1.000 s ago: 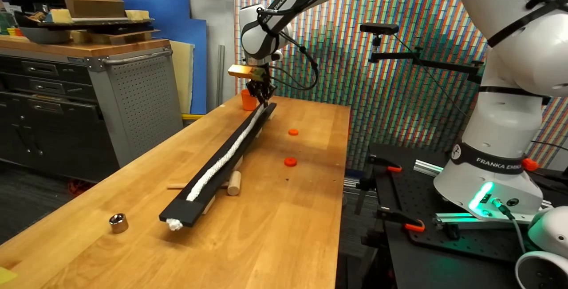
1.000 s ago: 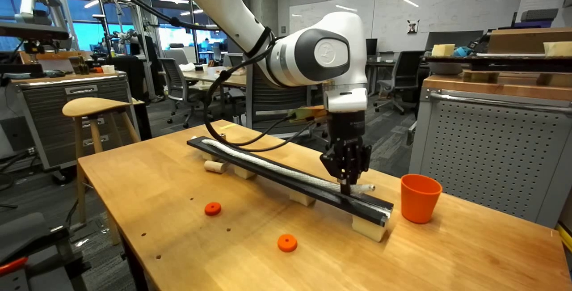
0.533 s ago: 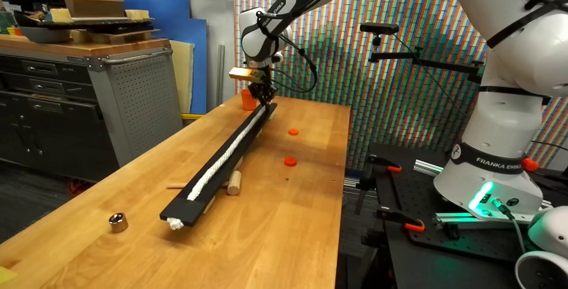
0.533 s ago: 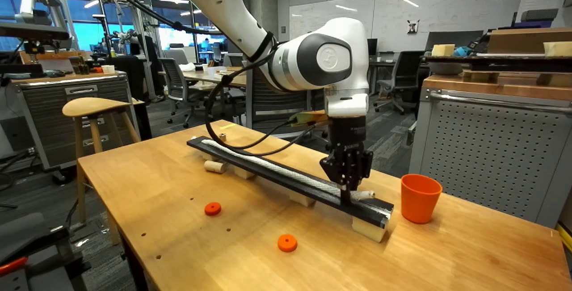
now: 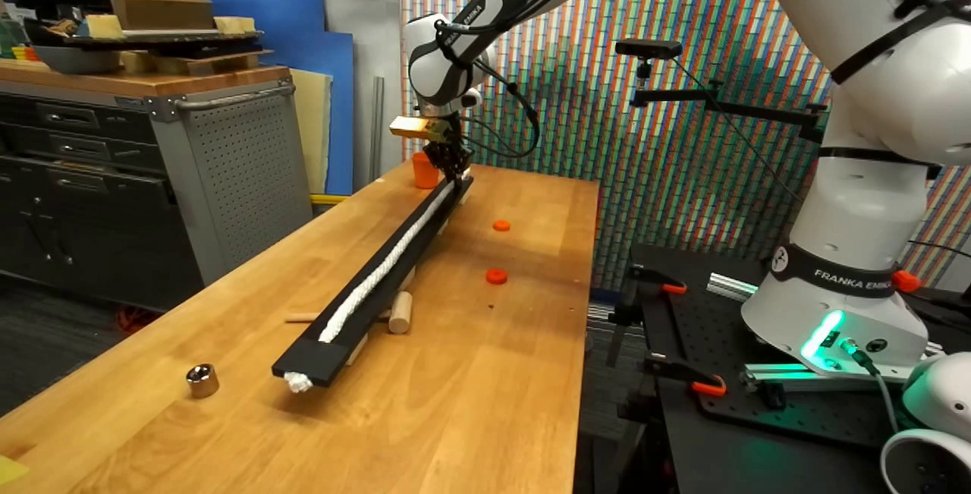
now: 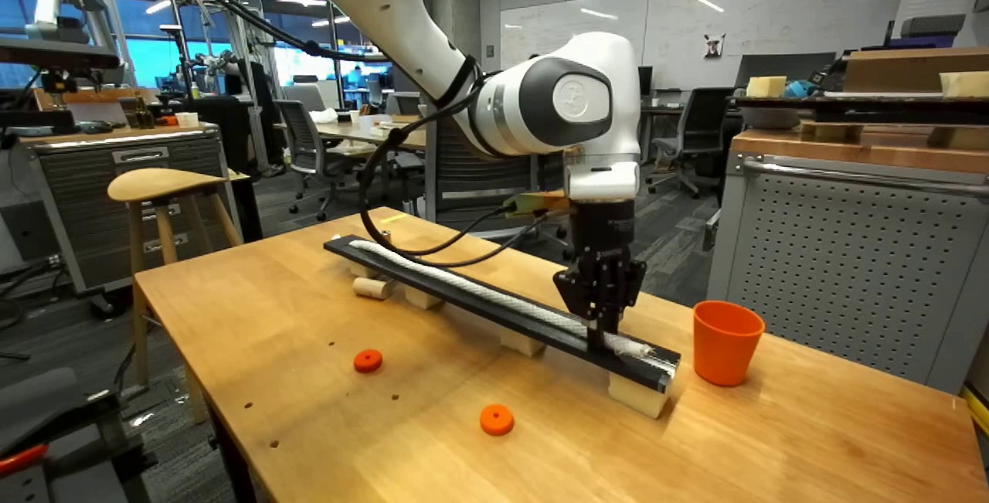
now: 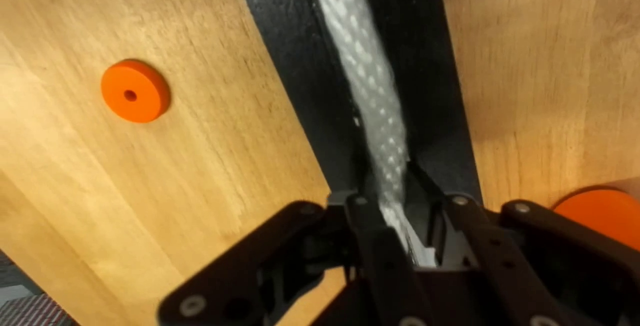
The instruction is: Put the white rope on the board
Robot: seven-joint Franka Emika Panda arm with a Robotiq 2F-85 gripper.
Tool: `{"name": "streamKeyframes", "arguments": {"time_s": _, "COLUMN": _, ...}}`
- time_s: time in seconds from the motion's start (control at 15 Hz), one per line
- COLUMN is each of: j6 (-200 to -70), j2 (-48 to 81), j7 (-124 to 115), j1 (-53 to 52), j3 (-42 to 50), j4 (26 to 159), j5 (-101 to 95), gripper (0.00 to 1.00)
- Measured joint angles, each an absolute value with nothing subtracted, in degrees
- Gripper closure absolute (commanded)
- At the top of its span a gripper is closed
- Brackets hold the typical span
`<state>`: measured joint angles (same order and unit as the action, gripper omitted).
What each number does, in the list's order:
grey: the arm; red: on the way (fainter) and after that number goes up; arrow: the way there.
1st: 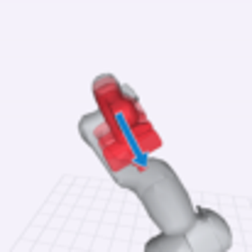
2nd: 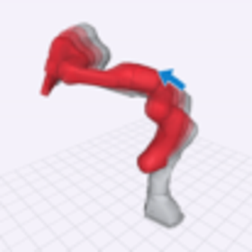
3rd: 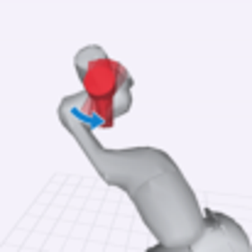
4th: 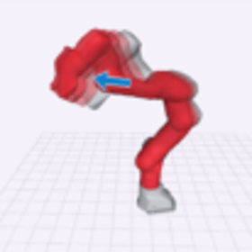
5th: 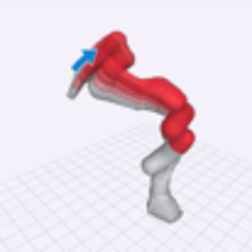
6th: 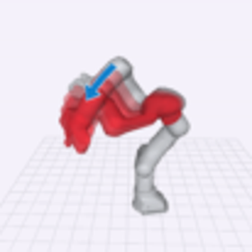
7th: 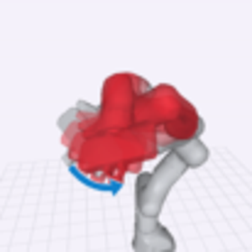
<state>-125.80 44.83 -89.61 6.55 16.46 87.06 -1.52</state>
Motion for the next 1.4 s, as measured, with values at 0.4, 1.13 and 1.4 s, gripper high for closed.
{"name": "streamKeyframes", "arguments": {"time_s": 0.4, "j6": -122.8, "j2": 45.4, "j7": -89.5, "j1": 6.6, "j3": 16.5, "j4": 85.9, "j5": -2.4, "gripper": 0.01}}
{"name": "streamKeyframes", "arguments": {"time_s": 1.13, "j6": -122.6, "j2": 47.1, "j7": -89.5, "j1": 6.6, "j3": 17.4, "j4": 84.1, "j5": -4.6, "gripper": 0.0}}
{"name": "streamKeyframes", "arguments": {"time_s": 1.4, "j6": -122.2, "j2": 48.0, "j7": -89.5, "j1": 6.6, "j3": 17.8, "j4": 82.5, "j5": -6.7, "gripper": 0.0}}
